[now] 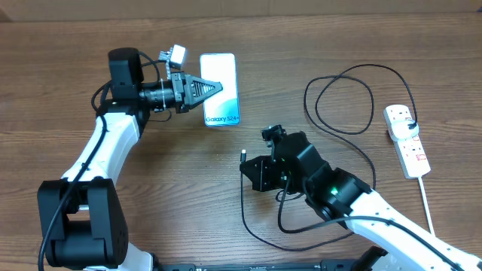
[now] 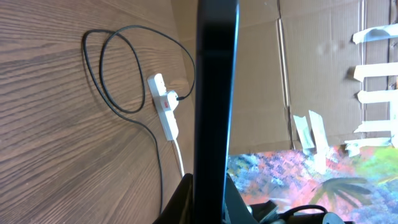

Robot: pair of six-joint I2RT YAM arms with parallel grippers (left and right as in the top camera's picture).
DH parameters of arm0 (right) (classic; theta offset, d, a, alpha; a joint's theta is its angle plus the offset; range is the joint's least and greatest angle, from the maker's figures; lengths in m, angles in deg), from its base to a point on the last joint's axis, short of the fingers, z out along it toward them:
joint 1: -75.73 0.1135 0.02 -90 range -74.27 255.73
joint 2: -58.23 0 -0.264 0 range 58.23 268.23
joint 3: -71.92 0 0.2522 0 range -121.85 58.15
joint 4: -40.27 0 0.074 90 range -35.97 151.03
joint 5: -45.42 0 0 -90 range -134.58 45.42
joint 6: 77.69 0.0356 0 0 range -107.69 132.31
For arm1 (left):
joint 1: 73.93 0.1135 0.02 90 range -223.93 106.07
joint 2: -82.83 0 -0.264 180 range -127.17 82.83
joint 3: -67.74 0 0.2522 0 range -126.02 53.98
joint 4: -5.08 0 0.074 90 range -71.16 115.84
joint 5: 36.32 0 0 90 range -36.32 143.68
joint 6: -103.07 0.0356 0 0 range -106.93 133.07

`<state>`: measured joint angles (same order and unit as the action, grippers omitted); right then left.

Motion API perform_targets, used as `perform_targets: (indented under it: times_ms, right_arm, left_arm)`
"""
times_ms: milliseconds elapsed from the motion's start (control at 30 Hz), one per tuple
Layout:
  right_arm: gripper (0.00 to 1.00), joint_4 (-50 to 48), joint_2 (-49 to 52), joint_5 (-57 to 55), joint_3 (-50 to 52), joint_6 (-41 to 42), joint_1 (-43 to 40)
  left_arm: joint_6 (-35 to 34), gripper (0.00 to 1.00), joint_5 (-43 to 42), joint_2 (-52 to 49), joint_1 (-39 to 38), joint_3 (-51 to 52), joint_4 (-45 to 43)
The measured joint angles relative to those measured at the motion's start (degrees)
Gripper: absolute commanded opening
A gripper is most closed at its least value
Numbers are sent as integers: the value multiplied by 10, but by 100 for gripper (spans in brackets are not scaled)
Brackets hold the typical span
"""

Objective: Plug charger to phone and switch on socket

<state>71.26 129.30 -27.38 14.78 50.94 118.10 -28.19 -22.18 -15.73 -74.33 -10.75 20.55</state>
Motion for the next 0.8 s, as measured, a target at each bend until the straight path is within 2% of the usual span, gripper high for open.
perform_targets:
  times_ms: [333,800]
  right_arm:
    - [4,38,13,13,-78,-21,0]
    - [4,98,56,3,-127,-50,0]
  left_arm:
    - [33,4,9,0,-11,0,10]
    - [64,4,11,0,-11,0,19]
